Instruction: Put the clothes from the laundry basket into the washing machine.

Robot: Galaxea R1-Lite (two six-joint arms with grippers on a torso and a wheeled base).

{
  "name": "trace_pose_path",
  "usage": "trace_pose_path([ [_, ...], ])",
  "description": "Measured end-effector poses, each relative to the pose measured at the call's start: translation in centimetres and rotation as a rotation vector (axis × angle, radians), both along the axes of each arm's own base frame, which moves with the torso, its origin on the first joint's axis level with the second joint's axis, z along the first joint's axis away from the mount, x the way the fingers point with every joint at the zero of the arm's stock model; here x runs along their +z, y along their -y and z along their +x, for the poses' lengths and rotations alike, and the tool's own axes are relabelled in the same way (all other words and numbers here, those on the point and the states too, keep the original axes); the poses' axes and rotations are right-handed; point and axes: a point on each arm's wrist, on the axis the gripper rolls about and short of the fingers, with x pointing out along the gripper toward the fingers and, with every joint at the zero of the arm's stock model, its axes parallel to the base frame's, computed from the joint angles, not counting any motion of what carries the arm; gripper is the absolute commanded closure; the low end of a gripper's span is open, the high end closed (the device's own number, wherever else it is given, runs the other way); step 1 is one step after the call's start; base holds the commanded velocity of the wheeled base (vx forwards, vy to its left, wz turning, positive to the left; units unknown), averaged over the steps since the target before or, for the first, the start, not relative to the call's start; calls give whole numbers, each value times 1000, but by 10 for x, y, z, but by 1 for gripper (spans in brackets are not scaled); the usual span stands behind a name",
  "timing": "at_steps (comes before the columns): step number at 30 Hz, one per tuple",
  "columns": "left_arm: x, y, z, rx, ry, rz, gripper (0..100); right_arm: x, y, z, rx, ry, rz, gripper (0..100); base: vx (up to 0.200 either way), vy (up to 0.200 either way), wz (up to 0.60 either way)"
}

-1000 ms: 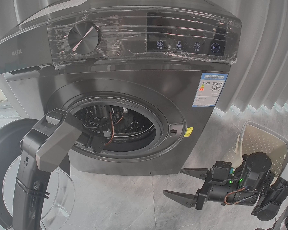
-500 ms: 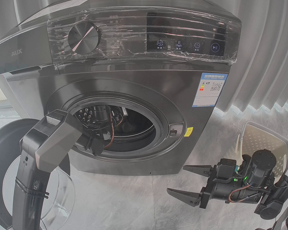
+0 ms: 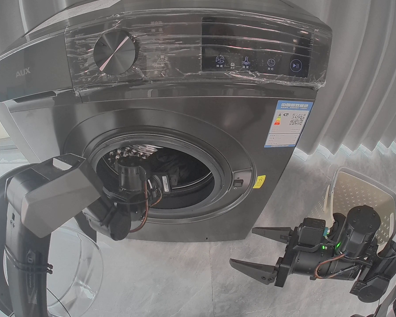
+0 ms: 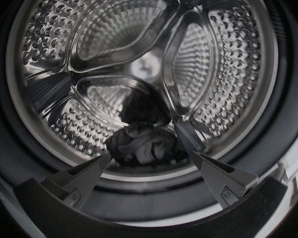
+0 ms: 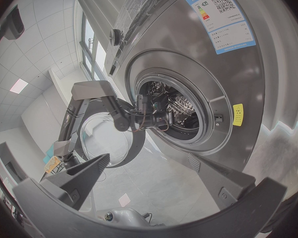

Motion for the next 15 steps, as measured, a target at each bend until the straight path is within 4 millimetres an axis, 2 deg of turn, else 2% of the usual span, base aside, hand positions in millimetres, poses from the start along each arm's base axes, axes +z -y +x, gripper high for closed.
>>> trace_pose_path([
  [8,0,-6,-80,-77,-94,49,0,0,0,-1,2,0,-1,0,0,0,0],
  [11,11,-8,-113,-116,-90,50,0,0,0,-1,4,1,-1,0,0,0,0],
  [15,39,-9,-155,-183,-39,22,0,1,-1,-2,8,3,0,0,0,0,0],
])
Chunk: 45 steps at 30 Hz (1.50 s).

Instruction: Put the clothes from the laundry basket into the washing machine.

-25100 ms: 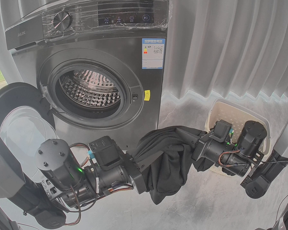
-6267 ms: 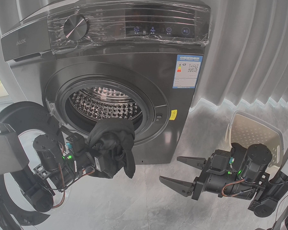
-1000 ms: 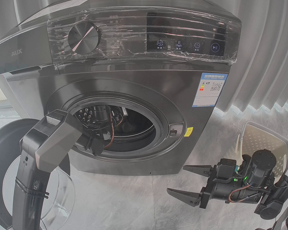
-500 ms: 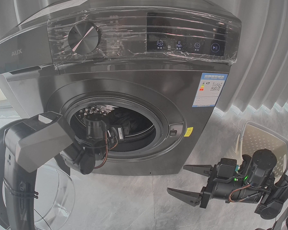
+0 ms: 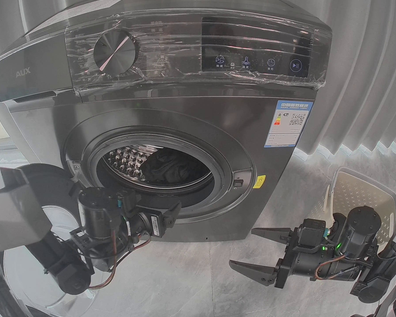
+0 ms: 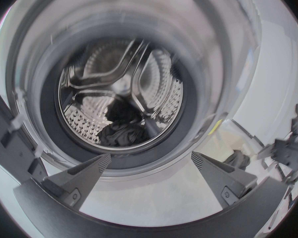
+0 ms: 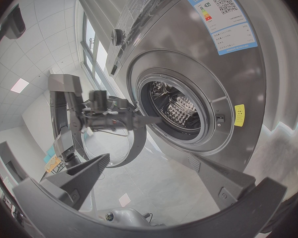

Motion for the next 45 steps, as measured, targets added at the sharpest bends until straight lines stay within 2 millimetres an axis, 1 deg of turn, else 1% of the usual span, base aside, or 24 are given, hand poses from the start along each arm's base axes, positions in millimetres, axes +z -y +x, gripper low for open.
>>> trace_pose_path([
  [4,30,0,-30,-58,80,-62,0,1,0,-1,2,4,2,0,0,0,0],
  [7,51,-3,-47,-83,151,-130,0,2,-1,-1,4,6,4,0,0,0,0],
  [12,66,-16,-68,-66,192,-169,0,2,-1,-2,8,9,7,0,0,0,0],
  [14,70,-19,-72,-61,203,-165,0,3,-1,-2,8,12,9,0,0,0,0],
  [19,74,-23,-77,-55,239,-120,0,7,0,-3,8,22,19,0,0,0,0],
  [24,76,-24,-77,-55,256,-123,0,11,2,-6,7,32,29,0,-200,0,0],
  [31,73,-24,-77,-58,248,-115,0,11,3,-6,6,33,31,0,-200,0,0],
  [37,75,-24,-78,-62,252,-127,0,12,3,-6,5,46,24,0,0,0,0],
  [40,75,-24,-78,-62,259,-125,0,12,4,-6,3,73,10,0,-200,-200,0],
  [45,74,-23,-78,-61,258,-118,0,12,6,-6,0,84,3,0,0,-200,0],
])
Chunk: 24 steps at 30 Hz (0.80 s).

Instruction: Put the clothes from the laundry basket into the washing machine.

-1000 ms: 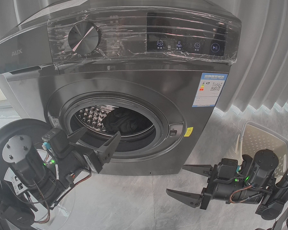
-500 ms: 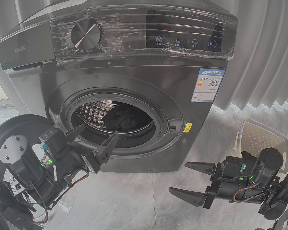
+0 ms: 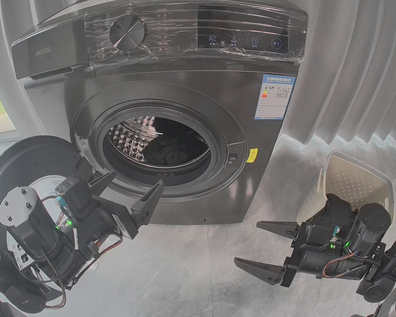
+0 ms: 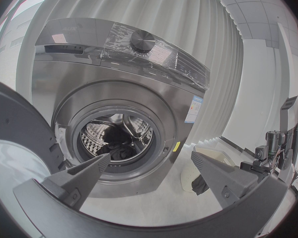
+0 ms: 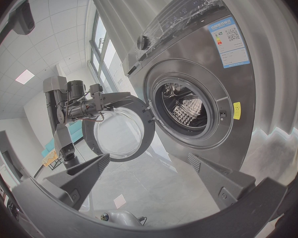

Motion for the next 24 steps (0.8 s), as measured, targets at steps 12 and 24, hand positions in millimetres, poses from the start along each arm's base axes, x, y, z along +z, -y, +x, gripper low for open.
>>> trace_pose_path([
  [12,-4,-1,-4,-8,-12,13,0,21,9,-7,-72,98,38,0,0,-117,0],
  [24,-24,-30,-33,22,-76,42,0,49,50,-35,-337,199,107,0,0,0,0],
])
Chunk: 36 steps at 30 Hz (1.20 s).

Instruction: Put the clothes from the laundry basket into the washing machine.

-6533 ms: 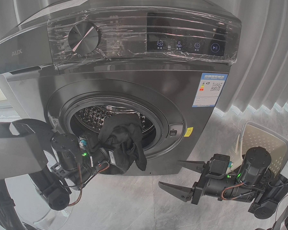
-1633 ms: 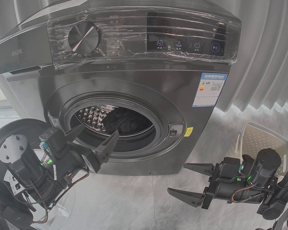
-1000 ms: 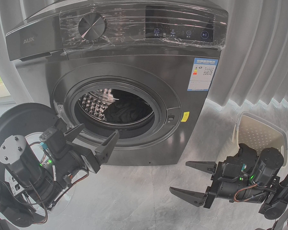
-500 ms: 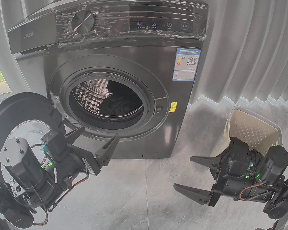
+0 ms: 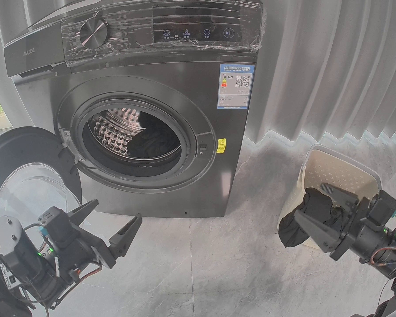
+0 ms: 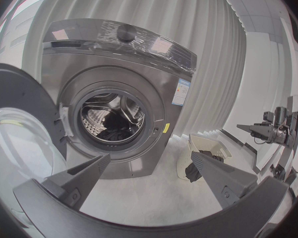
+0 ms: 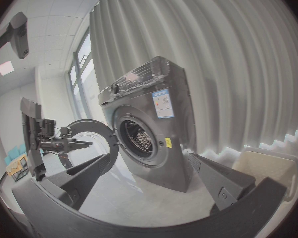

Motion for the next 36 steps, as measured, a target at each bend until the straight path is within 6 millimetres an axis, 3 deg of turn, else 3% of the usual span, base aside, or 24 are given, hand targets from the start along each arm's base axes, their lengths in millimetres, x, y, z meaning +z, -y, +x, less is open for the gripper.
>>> trace_pose_path([
  [4,1,-12,-9,40,-14,-38,0,0,21,-6,-103,-18,-19,0,0,0,0],
  [9,4,-21,-15,67,-13,-53,0,-5,43,-16,-223,-70,-117,0,0,-200,0],
  [22,7,-31,-27,83,-31,-47,0,-8,94,-74,-484,-71,-146,0,0,-15,0],
  [32,3,-49,-49,87,-95,-12,0,-45,108,-130,-545,-121,-152,0,-60,-60,0],
  [36,5,-58,-59,81,-83,-32,0,-58,106,-144,-469,-134,-108,0,0,0,0],
])
